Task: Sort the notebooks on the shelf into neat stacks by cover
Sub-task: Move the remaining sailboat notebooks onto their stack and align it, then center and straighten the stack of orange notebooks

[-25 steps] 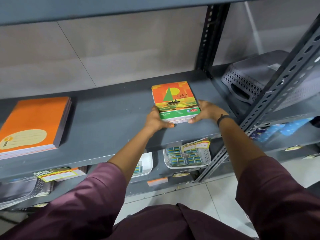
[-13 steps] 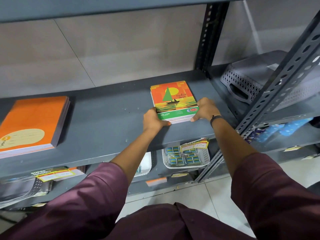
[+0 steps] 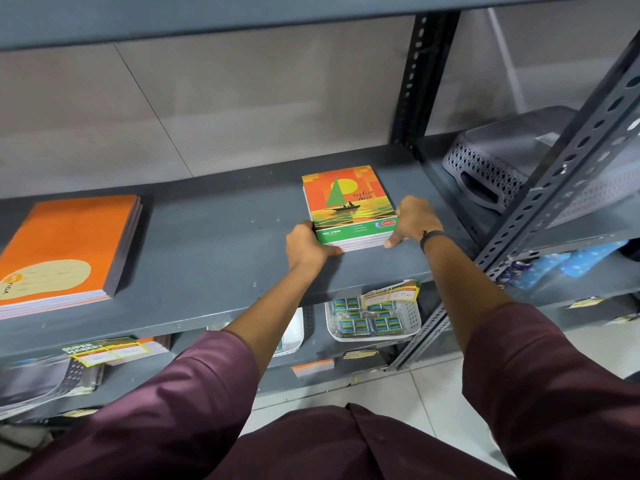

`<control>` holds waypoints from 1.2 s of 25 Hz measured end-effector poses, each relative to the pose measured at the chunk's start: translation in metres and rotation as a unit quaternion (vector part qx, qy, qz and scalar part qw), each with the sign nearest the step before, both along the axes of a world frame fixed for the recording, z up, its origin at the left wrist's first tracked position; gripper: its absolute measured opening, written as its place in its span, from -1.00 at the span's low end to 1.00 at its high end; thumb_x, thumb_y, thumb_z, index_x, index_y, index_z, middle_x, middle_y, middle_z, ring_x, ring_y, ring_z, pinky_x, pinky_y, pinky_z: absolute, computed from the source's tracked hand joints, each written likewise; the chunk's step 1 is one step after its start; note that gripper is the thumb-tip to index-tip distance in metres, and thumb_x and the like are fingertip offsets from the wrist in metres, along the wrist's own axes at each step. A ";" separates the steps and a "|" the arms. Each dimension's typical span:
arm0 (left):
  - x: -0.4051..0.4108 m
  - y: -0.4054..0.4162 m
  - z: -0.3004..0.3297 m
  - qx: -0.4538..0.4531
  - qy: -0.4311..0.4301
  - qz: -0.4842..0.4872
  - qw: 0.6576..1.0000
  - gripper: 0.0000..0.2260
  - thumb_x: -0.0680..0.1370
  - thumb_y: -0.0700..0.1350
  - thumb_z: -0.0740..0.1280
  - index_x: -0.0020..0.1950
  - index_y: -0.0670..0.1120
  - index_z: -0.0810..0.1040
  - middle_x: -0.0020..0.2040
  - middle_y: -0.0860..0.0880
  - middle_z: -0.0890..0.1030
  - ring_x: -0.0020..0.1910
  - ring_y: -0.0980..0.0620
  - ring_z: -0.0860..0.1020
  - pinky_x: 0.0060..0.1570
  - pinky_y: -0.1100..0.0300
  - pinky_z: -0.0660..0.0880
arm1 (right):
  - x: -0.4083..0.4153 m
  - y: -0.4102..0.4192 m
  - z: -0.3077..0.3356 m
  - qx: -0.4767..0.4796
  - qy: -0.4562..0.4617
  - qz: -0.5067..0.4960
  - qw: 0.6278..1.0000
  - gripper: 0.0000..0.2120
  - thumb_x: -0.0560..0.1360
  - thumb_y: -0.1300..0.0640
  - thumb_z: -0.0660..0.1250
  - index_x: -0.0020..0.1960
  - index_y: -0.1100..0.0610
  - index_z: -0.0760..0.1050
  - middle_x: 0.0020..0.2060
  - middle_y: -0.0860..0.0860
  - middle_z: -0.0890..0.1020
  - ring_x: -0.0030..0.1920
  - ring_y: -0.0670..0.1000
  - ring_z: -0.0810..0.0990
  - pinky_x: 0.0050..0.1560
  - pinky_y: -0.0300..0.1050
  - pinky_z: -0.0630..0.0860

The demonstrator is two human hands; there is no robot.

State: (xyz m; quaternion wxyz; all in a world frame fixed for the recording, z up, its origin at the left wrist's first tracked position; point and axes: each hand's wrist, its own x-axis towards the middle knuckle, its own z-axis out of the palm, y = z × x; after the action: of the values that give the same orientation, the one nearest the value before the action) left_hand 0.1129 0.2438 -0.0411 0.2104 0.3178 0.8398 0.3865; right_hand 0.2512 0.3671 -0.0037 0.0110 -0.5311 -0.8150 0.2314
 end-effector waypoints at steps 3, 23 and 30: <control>-0.006 -0.003 -0.002 0.008 -0.047 -0.036 0.998 -0.50 0.23 -0.18 0.58 0.12 -0.25 0.53 0.11 -0.19 0.64 0.08 -0.17 0.60 0.07 0.04 0.52 | 0.007 0.009 0.001 -0.083 0.018 0.018 0.996 -0.50 0.26 0.21 0.58 0.10 0.39 0.50 0.11 0.26 0.63 0.13 0.23 0.61 0.15 0.07 0.57; -0.055 0.050 0.026 0.154 -0.481 -0.021 0.863 -0.16 0.44 0.43 -0.19 0.44 -0.15 0.27 0.43 -0.16 0.39 0.39 -0.16 0.39 0.29 0.01 0.34 | -0.038 0.047 0.008 -0.385 0.344 -0.083 0.852 -0.12 0.48 -0.37 -0.28 0.40 0.29 0.30 0.39 0.25 0.41 0.38 0.18 0.41 0.43 0.04 0.31; -0.061 0.045 0.022 0.179 -0.507 0.012 0.843 -0.13 0.43 0.44 -0.18 0.51 -0.17 0.05 0.54 -0.11 0.17 0.51 -0.08 0.18 0.51 0.03 0.08 | -0.037 0.055 0.004 -0.290 0.348 -0.142 0.880 -0.16 0.50 -0.36 -0.21 0.42 0.27 0.27 0.37 0.21 0.43 0.38 0.16 0.40 0.44 0.06 0.27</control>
State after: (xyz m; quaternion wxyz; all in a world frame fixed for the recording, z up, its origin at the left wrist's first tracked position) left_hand 0.0519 0.2892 -0.0194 0.5415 0.0995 0.5365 0.6396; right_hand 0.2139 0.4225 0.0008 0.1722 -0.5061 -0.5713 0.6227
